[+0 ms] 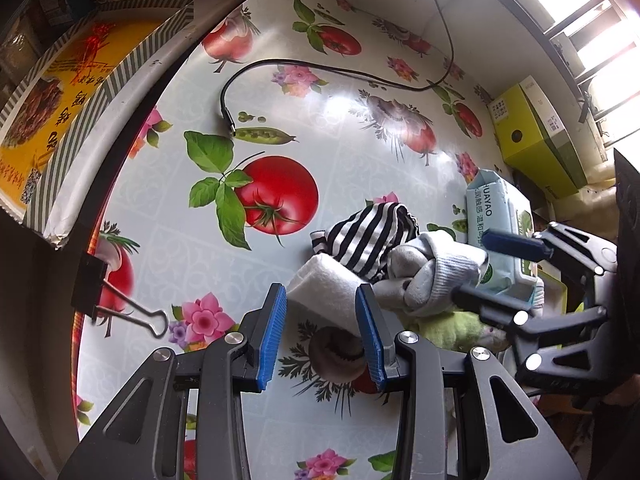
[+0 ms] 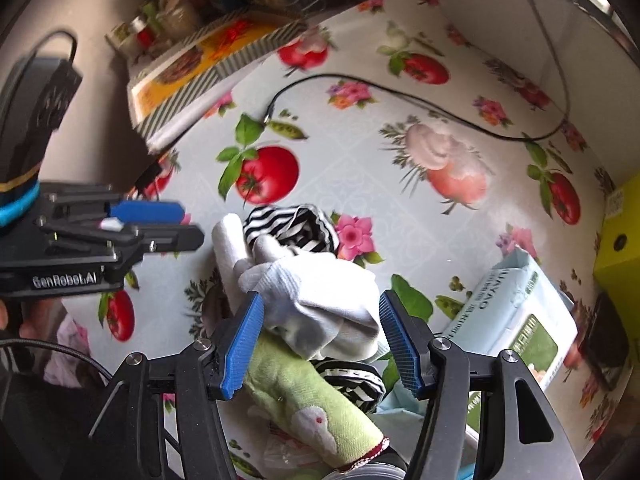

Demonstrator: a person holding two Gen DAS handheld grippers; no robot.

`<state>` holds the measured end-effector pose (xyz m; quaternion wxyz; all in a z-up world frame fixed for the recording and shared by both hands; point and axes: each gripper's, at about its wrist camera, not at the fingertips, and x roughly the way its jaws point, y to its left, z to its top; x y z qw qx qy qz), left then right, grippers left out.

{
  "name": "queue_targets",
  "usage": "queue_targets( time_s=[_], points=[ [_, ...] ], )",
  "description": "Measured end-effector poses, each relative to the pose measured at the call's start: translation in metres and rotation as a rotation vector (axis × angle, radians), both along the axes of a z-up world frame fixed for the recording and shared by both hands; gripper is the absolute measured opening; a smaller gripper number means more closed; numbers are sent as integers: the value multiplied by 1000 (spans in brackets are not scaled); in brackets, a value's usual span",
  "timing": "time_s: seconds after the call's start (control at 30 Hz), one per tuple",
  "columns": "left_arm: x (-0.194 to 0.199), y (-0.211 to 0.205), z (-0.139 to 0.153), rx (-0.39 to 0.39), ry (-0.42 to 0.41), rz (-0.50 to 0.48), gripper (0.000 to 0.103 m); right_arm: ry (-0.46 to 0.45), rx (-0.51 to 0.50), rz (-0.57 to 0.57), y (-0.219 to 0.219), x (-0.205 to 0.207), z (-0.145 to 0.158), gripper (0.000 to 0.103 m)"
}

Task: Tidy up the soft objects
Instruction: 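Grasp the grey glove with the right gripper while the left grasps the striped sock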

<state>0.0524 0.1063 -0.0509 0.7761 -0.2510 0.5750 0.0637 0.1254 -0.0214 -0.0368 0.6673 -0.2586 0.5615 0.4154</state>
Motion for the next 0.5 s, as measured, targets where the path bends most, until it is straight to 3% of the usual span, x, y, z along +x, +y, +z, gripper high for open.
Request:
queue_targets(
  time_s=[0.1,0.2,0.3,0.5],
  points=[
    [6,0,1,-8,-7,-8,37,15,-12,14,2,-3,-7,59],
    [12,1,-1,-16,-6,-17,37,29,11,-28,-4,0,-7,31],
    [19,1,-3,-24,-8,-23,37,25,33,-45,-9,-1,1,19],
    [32,-1,-11,-46,-2,-36,37,6,92,-144,-29,4,21,16]
  ],
)
